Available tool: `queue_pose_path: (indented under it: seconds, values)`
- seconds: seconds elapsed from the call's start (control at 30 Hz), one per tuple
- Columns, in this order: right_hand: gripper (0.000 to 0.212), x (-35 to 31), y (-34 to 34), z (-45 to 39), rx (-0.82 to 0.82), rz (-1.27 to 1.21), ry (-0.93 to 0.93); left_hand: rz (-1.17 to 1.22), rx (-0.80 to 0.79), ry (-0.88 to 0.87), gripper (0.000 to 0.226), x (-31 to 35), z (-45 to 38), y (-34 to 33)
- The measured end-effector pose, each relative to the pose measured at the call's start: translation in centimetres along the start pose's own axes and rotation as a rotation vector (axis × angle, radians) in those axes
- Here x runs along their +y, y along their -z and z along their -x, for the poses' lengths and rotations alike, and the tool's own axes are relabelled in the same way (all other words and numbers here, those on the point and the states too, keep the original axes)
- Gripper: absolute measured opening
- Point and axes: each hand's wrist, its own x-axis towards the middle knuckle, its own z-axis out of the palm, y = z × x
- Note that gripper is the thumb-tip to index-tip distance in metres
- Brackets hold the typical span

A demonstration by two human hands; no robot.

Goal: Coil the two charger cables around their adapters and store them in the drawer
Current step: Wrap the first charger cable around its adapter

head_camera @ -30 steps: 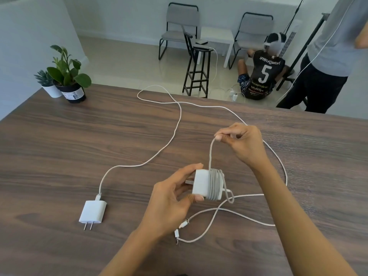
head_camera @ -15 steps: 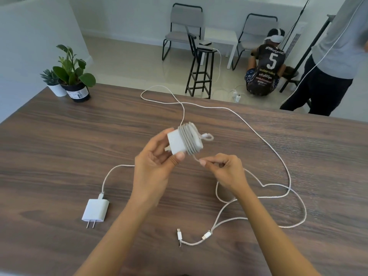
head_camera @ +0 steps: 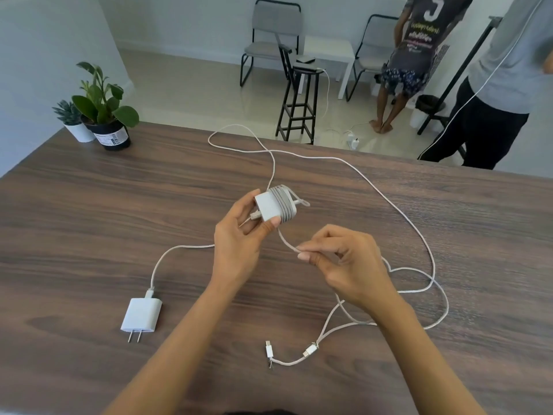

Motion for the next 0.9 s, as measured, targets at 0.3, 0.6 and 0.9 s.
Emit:
queue_pose_path:
  seconds: [0.3,0.6,0.9]
  values:
    - [0.009,-0.9,1.2,-2.4,0.073,-0.041,0.046,-0.018,-0.147,0.011,0.051,-0.8,2.1,0.5]
    - [0.008,-1.0,1.4,-3.1,0.067,-0.067,0.045,-0.108,-0.144,-0.013,0.050,-0.8,2.5,0.7]
    - [0.008,0.1,2.8,-5.6,-0.117,0.060,-0.041,-0.207,-0.329,0.000,0.052,-0.8,3.8,0.6]
